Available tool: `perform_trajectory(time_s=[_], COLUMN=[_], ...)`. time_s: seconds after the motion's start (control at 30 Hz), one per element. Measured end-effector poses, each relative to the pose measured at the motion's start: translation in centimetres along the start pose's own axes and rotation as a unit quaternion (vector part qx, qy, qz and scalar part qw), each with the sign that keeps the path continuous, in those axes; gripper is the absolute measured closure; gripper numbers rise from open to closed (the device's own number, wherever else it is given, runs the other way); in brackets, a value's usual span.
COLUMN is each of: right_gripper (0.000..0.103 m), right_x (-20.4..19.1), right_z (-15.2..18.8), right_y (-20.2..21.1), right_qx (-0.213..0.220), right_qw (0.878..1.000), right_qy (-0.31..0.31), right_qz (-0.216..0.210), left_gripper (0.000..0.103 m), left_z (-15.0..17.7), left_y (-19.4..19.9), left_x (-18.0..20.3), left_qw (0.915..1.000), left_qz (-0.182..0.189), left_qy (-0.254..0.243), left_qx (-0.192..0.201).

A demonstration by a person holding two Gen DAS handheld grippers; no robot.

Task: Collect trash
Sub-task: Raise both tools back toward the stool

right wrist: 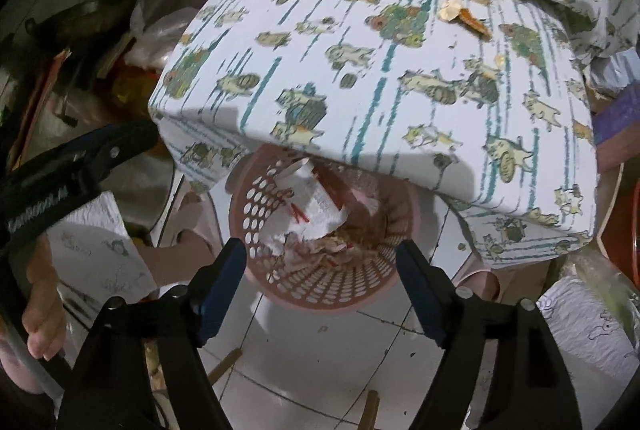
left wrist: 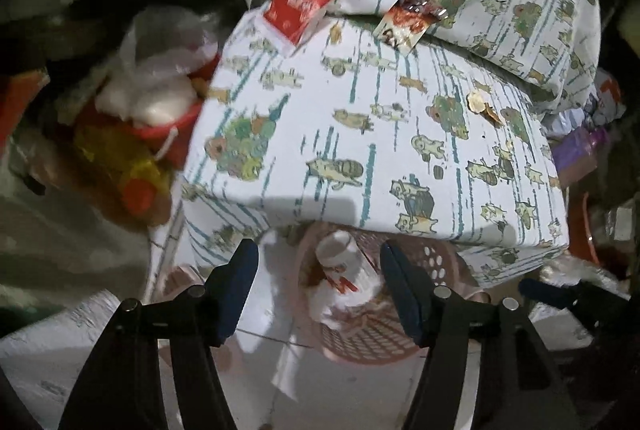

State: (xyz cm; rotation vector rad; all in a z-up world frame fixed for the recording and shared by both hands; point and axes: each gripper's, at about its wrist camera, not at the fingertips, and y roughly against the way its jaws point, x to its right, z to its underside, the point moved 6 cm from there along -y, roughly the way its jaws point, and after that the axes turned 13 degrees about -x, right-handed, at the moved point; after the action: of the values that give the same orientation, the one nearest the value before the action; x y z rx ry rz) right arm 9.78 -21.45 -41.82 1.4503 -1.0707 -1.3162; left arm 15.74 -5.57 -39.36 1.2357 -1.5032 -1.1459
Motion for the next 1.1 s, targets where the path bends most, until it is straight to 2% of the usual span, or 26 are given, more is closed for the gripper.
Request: perform_trajectory(time_s=[0.1, 0.23, 0.33, 0.37, 0.5, 0.7, 0.8, 0.97, 1.1], right_gripper=[0.025, 0.025, 0.020, 0.017, 0.011, 0.011, 0.011, 0.010, 0.010], right_x=[0.5, 1.0, 1.4, 1.5, 2.0, 3.1, 3.3, 4.1, 4.3], right_z=[-0.3, -0.7, -0.9, -1.0, -1.4, -2.4, -2.9, -3.2, -4.3], right_y=[0.6, 1.6, 2.7, 3.0, 4.2, 5.7, 6.6, 8.2, 9.2], right_qx=[0.012, 0.037, 0.061, 0.069, 0.095, 0.128, 0.140, 0.167, 0.167], right_qw=[1.000, 0.999, 0.998, 0.997, 0.995, 0.990, 0.988, 0.982, 0.983], right_qy=[-0.013, -0.020, -0.026, -0.028, -0.038, -0.056, -0.052, -0.049, -0.039], right_qz=[0.002, 0.021, 0.019, 0.016, 0.012, 0.031, 0.037, 0.066, 0.060], left_gripper=[0.035, 0.034, 0.025, 0.022, 0.021, 0.018, 0.016, 0.015, 0.015], left_z=[0.0, 0.1, 0.0, 0.0, 0.1, 0.1, 0.2, 0.5, 0.1], left_y=[1.0, 2.5, 3.6, 4.0, 5.2, 8.2, 9.1, 9.1, 9.7], left_x=[0.9, 1.5, 1.7, 1.7, 2.0, 1.6, 1.9, 2.8, 3.4], left_qw=[0.9988, 0.9962, 0.9937, 0.9917, 0.9865, 0.9819, 0.9783, 0.9745, 0.9740], left_qz=[-0.031, -0.050, -0.060, -0.074, -0.097, -0.070, -0.068, -0.083, -0.075], left_qy=[-0.028, -0.043, -0.045, -0.043, -0.049, -0.039, -0.049, -0.070, -0.079], left_qx=[0.027, 0.058, 0.083, 0.095, 0.123, 0.172, 0.189, 0.196, 0.199])
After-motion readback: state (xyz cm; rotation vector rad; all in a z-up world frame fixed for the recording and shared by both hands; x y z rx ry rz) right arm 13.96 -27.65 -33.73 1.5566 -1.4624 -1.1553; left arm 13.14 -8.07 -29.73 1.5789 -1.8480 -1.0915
